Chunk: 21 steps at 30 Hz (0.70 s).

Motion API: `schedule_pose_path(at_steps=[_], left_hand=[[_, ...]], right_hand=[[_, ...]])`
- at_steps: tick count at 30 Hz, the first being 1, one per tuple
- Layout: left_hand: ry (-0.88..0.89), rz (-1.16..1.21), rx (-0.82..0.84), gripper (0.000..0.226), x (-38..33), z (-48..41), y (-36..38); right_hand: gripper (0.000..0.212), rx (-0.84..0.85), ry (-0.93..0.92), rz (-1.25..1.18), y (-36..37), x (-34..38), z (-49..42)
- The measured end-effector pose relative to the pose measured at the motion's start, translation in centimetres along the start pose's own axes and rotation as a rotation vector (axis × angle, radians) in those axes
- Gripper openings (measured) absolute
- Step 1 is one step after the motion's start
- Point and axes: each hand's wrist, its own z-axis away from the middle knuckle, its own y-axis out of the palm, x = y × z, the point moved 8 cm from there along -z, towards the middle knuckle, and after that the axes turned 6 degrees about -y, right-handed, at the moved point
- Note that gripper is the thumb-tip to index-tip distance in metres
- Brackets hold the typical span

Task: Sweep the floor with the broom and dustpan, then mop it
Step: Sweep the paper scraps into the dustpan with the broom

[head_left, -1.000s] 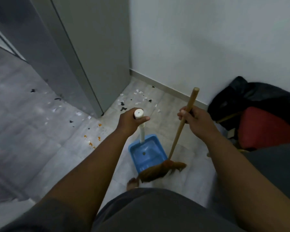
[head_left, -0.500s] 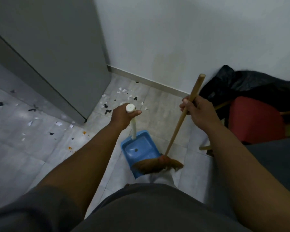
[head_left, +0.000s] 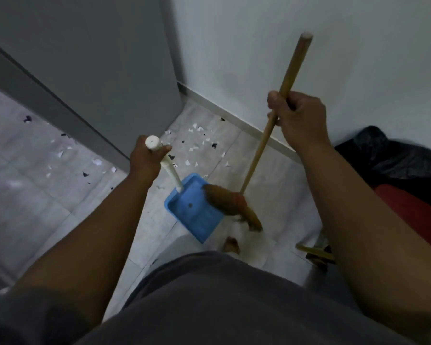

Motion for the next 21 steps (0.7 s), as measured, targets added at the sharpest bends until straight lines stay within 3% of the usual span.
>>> schedule_pose_path(at_steps=[9,14,17,19,21], left_hand=[[-0.029,-0.008,-0.042,0.037,-1.0,-6.4,0.0],[-0.086,0.075,-0.083,0.032,-0.5,-10.1,-0.1],[-0.145,0.086,-0.131,0.035,0.0,-11.7,-0.5],[-0.144,0.069,-0.145,0.036,-0.2,-12.5,-0.6],[-0.135,0.056,-0.166,0.035,-0.2,-12.8,-0.8]], right_hand=[[0.045,0.014,-0.068,0.107,3.1,1.7,-9.2],[0.025,0.015,0.135,-0.404,5.4,1.3,-13.6],[0.017,0.124,0.232,-0.763,6.9,1.8,-15.7],[0.022,0.176,0.28,-1.061,8.0,2.7,-16.4],[0.031,0.212,0.339,-1.186,9.3,3.3,-17.1]])
